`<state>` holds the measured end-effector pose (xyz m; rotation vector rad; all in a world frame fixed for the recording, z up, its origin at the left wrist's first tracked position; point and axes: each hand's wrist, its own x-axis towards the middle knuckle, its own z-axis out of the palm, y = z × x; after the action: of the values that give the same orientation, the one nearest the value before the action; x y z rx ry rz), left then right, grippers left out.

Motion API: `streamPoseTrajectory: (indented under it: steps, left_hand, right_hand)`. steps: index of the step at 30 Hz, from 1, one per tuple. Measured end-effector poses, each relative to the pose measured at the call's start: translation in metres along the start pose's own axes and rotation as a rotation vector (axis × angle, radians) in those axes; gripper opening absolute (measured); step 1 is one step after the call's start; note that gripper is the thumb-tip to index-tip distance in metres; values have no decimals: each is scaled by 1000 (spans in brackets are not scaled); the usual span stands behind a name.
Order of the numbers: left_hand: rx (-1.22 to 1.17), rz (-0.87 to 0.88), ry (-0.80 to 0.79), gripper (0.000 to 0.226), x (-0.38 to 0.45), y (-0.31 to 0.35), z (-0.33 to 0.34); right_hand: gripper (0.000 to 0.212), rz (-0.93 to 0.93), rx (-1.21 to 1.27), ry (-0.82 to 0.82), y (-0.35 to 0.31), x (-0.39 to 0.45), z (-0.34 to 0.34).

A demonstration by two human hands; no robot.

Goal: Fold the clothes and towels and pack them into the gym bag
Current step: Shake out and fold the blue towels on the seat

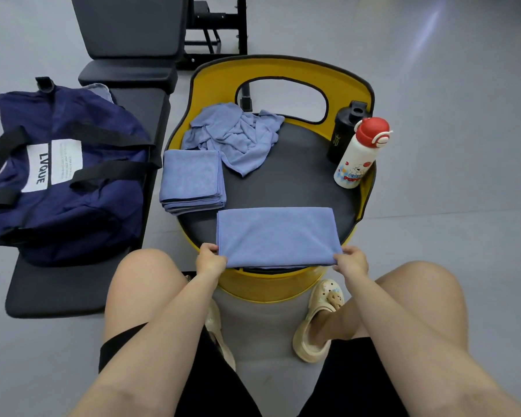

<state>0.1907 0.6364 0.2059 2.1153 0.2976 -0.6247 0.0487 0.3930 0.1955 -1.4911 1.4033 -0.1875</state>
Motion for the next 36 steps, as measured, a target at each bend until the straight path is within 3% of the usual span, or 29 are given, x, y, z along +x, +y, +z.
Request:
streamPoseTrajectory:
  steps: [4, 7, 9, 13, 16, 19, 22, 29, 36]
  left_hand:
    - [196, 71, 12, 40, 0, -4, -2]
    - [386, 309, 169, 37, -5, -2, 2]
    - [461, 483, 199, 37, -5, 2, 8]
    - [644, 633, 36, 53, 8, 14, 23]
    - [817, 705, -105, 67, 22, 25, 37]
    - [1004, 693, -142, 56, 35, 28, 49]
    - [1082, 656, -166, 56, 43, 21, 51]
    - [1105, 692, -206, 59, 71, 38, 40]
    - [1054, 820, -47, 56, 57, 44, 50]
  right_hand:
    - [45, -97, -292, 3, -1, -2, 1]
    - [41, -371, -473, 106, -7, -4, 5]
    - [32, -562, -518, 44, -11, -2, 13]
    - [34, -737, -659, -164, -20, 4, 32]
    - [47, -760, -767, -271, -25, 8, 43]
    - [56, -687, -1012, -328, -22, 10, 49]
    - [57, -664, -1097, -346, -19, 16, 53]
    - [58, -711, -1131, -333, -35, 32, 65]
    - [51, -874, -957, -201, -39, 28, 73]
